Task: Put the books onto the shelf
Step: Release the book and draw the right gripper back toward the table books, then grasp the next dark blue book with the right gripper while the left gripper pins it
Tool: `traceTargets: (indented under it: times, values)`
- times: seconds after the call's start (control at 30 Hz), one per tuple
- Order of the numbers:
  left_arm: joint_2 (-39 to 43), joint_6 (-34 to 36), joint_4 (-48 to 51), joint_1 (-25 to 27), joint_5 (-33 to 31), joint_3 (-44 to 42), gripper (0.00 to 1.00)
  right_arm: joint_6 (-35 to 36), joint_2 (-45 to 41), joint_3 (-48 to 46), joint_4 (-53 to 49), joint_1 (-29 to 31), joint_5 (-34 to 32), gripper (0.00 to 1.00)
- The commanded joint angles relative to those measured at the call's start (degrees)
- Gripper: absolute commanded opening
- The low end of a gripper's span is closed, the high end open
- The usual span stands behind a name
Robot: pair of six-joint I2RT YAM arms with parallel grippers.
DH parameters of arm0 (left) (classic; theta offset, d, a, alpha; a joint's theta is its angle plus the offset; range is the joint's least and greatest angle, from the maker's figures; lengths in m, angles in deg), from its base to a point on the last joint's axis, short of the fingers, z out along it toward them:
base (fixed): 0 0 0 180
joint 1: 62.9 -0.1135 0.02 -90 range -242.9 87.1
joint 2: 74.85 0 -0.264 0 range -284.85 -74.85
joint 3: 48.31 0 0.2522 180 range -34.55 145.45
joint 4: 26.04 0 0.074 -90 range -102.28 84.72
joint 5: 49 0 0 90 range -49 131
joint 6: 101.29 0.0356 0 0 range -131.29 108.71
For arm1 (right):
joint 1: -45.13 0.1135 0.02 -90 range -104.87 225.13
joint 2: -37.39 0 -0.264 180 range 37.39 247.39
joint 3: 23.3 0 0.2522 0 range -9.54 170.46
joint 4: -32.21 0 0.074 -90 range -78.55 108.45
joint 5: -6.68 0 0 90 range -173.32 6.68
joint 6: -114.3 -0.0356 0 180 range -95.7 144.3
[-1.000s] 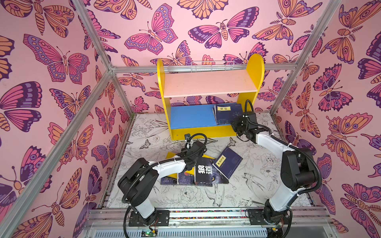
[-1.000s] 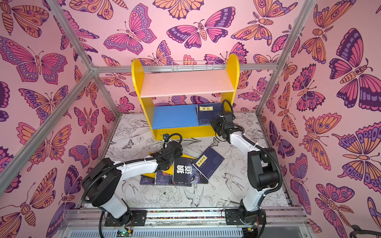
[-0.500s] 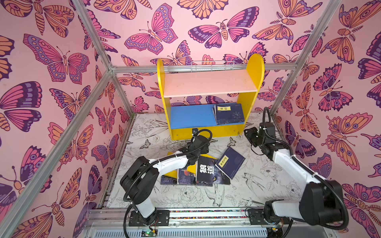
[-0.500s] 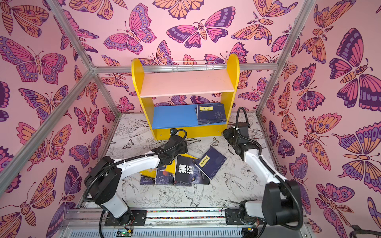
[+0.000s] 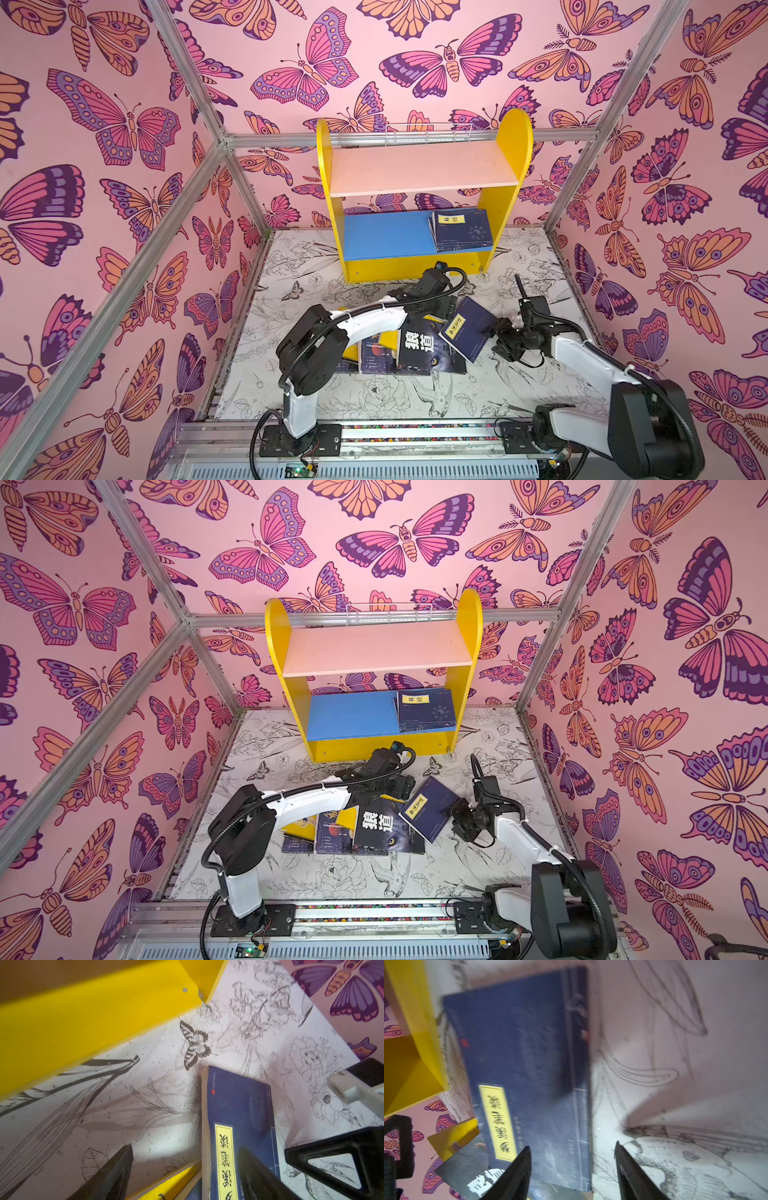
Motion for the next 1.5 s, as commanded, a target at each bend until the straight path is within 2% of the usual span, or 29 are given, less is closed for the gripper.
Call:
traceTargets:
  times: [0.0,0.3,0.37,0.5,0.57,0.6,0.7,0.83,1.03,1.17,1.3,1.47]
  values:
    - [-3.78,1.17,5.21,-0.10,5.55,2.83,0.81,-2.45,4.29,-1.00,3.72,-1.34,7.01,0.63]
    - [-12.88,2.26,11.28,-0.19,11.12,10.45,0.80,-4.34,10.94,-3.69,16.15,-1.57,9.86,0.62]
    - [-14.55,2.36,12.77,-0.36,11.99,11.52,0.79,-4.34,11.71,-3.68,18.96,-1.60,12.30,0.61]
    - [-16.05,0.72,13.31,-1.96,17.33,11.26,0.74,-3.96,12.72,-3.60,21.57,-1.57,12.89,0.60]
    - [-16.43,-0.37,13.33,-2.87,19.78,11.21,0.65,-3.71,13.03,-3.58,21.75,-1.47,12.34,0.59]
    - [-16.56,-0.70,13.28,-3.23,20.76,11.29,0.58,-3.68,13.09,-3.59,21.84,-1.47,12.07,0.59]
    - [-15.98,0.14,12.94,-3.44,22.44,11.46,0.30,-3.90,12.77,-3.77,22.34,-1.45,11.78,0.58]
    - [-14.88,0.27,11.95,-3.44,23.46,11.39,0.01,-4.15,10.57,-4.12,23.30,-1.52,10.59,0.58]
    - [-9.97,-1.31,9.82,-4.35,22.96,9.35,0.00,-2.99,5.74,-3.50,22.63,-1.60,8.94,0.58]
    - [-3.25,-6.22,2.05,-6.98,27.95,3.29,0.00,-0.85,3.27,-1.64,20.19,-1.53,9.28,0.58]
    - [1.56,-11.69,-6.18,-9.30,33.96,-2.12,0.00,-1.05,1.07,-0.96,21.83,-1.57,9.86,0.57]
    - [4.39,-14.40,-10.44,-9.66,36.28,-5.19,0.00,-2.84,-2.45,-1.04,26.72,-1.36,13.36,0.55]
